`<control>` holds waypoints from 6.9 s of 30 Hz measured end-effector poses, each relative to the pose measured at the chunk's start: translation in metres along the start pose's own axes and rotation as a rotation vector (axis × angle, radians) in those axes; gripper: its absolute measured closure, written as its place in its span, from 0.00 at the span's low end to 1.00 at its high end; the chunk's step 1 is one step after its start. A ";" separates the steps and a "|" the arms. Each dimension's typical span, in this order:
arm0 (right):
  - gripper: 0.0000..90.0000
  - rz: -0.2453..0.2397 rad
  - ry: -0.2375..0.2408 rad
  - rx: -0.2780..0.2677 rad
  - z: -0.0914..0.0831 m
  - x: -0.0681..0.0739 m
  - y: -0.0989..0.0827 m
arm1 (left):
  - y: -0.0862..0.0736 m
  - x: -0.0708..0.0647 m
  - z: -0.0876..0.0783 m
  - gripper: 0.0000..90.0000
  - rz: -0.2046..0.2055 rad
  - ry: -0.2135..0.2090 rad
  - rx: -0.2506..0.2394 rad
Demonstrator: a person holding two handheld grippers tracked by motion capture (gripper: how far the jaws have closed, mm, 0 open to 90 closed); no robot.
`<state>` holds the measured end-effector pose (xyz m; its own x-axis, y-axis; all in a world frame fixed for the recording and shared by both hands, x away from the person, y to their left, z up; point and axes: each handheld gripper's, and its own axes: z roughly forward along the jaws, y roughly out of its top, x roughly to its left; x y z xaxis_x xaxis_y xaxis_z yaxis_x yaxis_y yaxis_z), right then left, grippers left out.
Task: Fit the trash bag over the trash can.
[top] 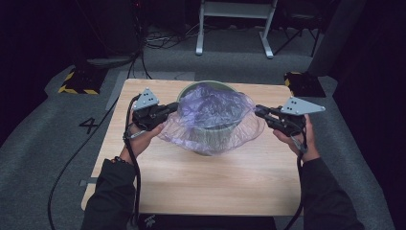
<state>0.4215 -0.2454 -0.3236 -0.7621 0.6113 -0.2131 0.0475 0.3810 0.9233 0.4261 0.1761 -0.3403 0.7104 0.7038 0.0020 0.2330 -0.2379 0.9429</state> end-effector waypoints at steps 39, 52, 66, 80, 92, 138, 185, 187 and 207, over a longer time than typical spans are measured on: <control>0.98 0.064 -0.005 0.072 0.022 -0.002 -0.022 | -0.028 -0.031 -0.016 0.65 0.112 -0.068 0.141; 0.98 0.097 0.015 0.083 0.020 0.004 -0.043 | -0.046 -0.037 -0.002 0.24 0.050 -0.014 0.105; 0.98 0.084 0.007 0.129 0.024 0.004 -0.054 | -0.052 -0.016 0.011 0.27 0.019 0.118 0.157; 0.44 0.037 -0.017 0.090 0.007 0.006 -0.048 | -0.038 -0.001 -0.023 0.30 0.038 0.106 0.029; 0.66 -0.063 -0.066 0.013 0.005 0.014 -0.011 | -0.020 0.001 -0.016 0.37 0.092 0.074 0.059; 1.00 0.087 -0.085 0.083 0.040 -0.018 0.001 | -0.048 -0.064 0.016 0.56 0.187 0.016 0.138; 0.96 0.058 -0.103 0.091 0.046 -0.025 0.011 | -0.015 0.001 -0.003 0.89 0.259 0.081 0.096; 0.96 0.064 -0.106 0.091 0.048 -0.028 0.012 | -0.012 0.002 -0.001 0.91 0.260 0.077 0.089; 0.96 0.200 -0.133 0.203 0.085 -0.061 0.005 | -0.002 0.040 0.040 0.99 0.059 0.096 0.136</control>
<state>0.5225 -0.2217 -0.3331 -0.6341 0.7684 -0.0861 0.3259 0.3666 0.8714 0.4804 0.1785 -0.3554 0.6598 0.7455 0.0938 0.2851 -0.3639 0.8867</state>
